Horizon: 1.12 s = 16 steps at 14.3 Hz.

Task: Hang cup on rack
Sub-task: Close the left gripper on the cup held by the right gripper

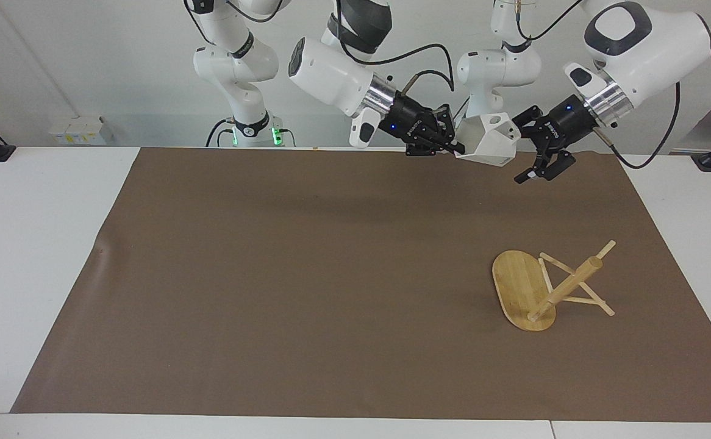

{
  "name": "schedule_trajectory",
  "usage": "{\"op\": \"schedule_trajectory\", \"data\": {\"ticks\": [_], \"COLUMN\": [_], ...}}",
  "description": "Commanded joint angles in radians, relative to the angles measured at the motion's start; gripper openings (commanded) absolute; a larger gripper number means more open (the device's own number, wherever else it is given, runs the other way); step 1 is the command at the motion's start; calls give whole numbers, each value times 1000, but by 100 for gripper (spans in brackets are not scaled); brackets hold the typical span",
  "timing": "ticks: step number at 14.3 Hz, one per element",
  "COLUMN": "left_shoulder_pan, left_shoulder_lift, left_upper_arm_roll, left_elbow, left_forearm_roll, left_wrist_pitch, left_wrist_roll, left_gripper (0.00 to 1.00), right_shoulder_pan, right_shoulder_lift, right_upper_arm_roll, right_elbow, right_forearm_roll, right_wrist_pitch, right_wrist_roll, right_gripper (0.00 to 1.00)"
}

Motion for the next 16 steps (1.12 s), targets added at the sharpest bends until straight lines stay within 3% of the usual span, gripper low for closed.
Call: {"op": "schedule_trajectory", "data": {"ticks": [1,6,16], "left_shoulder_pan": [9,9,8], "left_shoulder_lift": [-30,-85,-102], "left_upper_arm_roll": [-4,-4,-7], "left_elbow": [-40,-163,-161], "left_forearm_roll": [-14,-14,-32], "left_wrist_pitch": [41,117,23], "left_wrist_roll": [8,44,-84], "left_gripper": [100,100,100], "right_shoulder_pan": [-6,-6,-8], "right_shoulder_lift": [11,9,9], "right_upper_arm_roll": [14,14,14], "right_elbow": [4,-5,-8], "right_forearm_roll": [-14,-14,-14], "right_wrist_pitch": [17,17,17], "right_wrist_roll": [30,30,30], "right_gripper": [0,0,0]}}
